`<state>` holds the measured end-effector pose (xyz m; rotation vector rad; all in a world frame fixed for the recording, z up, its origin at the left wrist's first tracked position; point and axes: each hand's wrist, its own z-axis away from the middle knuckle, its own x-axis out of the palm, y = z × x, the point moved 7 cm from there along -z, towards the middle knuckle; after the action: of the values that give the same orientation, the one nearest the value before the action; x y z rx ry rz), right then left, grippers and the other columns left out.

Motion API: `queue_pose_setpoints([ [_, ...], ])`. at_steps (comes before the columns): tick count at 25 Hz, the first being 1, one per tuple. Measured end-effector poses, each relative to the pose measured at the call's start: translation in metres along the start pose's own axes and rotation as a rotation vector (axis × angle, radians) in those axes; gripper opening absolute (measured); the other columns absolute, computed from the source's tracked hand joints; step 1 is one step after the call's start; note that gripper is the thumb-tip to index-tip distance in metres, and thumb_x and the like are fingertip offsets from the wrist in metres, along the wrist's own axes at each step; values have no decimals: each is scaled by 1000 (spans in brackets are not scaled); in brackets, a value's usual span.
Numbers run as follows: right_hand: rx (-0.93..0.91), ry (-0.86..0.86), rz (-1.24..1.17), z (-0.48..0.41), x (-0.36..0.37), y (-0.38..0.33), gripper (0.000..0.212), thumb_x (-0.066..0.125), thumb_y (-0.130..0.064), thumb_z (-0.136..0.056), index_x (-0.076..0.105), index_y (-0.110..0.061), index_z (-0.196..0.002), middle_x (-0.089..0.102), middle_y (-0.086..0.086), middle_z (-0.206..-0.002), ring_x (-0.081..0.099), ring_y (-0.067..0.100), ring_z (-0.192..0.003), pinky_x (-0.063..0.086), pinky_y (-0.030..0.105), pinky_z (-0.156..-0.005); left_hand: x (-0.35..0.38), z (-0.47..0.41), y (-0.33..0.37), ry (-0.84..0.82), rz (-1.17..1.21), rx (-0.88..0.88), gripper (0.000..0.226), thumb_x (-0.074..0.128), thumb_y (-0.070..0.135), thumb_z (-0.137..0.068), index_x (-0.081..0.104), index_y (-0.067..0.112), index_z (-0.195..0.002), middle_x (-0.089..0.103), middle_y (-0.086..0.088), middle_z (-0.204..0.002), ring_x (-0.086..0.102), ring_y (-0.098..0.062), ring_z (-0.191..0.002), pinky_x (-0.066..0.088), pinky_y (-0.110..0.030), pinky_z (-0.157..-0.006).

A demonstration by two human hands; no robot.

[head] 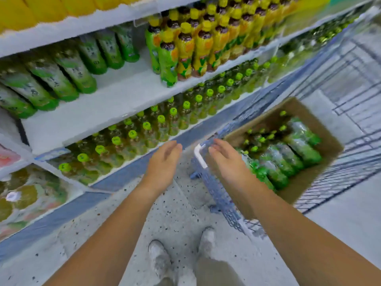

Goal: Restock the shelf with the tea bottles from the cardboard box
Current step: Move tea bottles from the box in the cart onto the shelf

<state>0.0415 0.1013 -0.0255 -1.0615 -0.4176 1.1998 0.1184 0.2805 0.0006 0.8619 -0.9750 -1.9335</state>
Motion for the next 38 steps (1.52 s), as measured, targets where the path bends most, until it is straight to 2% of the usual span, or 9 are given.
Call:
queue_pose_setpoints([
  [6, 82, 126, 60, 26, -148, 64, 52, 54, -38, -99, 41, -24, -147, 50, -3, -146, 47, 11, -132, 37, 33, -110, 157, 19, 24, -222, -76, 30, 42, 47, 44, -102, 56, 24, -138, 58, 13, -129, 54, 0, -112, 37, -15, -84],
  [12, 148, 34, 119, -15, -270, 125, 62, 55, -43, -98, 33, -22, -153, 37, -8, -155, 36, 11, -142, 33, 33, -115, 315, 0, 13, -197, -135, -136, 47, 46, 49, -101, 54, 22, -139, 60, 0, -134, 56, -19, -120, 40, -27, -91],
  [17, 146, -16, 361, -82, -338, 145, 64, 52, -47, -98, 32, -20, -153, 37, -6, -155, 35, 15, -142, 32, 39, -116, 394, -33, -18, -157, -169, -245, 46, 40, 52, -101, 54, 20, -131, 58, 3, -129, 53, -21, -123, 37, -32, -95],
  [21, 143, 23, 565, -132, -389, 150, 64, 52, -45, -97, 35, -16, -152, 40, 1, -154, 37, 20, -142, 30, 33, -113, 458, -67, -26, -211, -150, -256, 59, 40, 52, -101, 45, 15, -147, 54, -1, -141, 51, -20, -128, 37, -34, -107],
  [26, 151, 138, 731, -196, -449, 166, 64, 57, -49, -92, 43, -17, -145, 52, 7, -143, 51, 27, -129, 42, 40, -106, 556, -127, -31, -325, -111, -296, 58, 44, 51, -100, 38, 15, -144, 56, 0, -117, 58, -16, -96, 47, -32, -85],
  [29, 152, 198, 819, -221, -471, 181, 45, 53, -39, -95, 53, -12, -130, 60, 11, -127, 56, 33, -118, 46, 43, -99, 599, -146, -42, -300, -37, -398, 44, 60, 45, -90, 51, 19, -125, 62, 0, -106, 62, -21, -89, 56, -38, -82],
  [31, 184, 209, 891, -228, -471, 193, 35, 48, -34, -99, 56, -8, -122, 61, 13, -119, 58, 35, -112, 45, 40, -92, 614, -151, -45, -239, -4, -446, 33, 68, 41, -85, 57, 18, -106, 63, -1, -96, 61, -22, -84, 52, -31, -74],
  [34, 150, 231, 1001, -237, -466, 201, 34, 48, -32, -100, 55, -3, -117, 57, 17, -120, 54, 34, -114, 42, 41, -96, 625, -151, -40, -203, 20, -476, 29, 75, 31, -83, 51, 18, -75, 50, 3, -65, 45, -13, -54, 33, -25, -46],
  [38, 210, 197, 1048, -243, -466, 207, 47, 52, -45, -97, 56, -3, -117, 49, 18, -123, 48, 37, -117, 39, 43, -101, 605, -149, -49, -204, 35, -489, 38, 84, 35, -64, 61, 21, -92, 68, 4, -82, 64, -13, -74, 52, -27, -62],
])
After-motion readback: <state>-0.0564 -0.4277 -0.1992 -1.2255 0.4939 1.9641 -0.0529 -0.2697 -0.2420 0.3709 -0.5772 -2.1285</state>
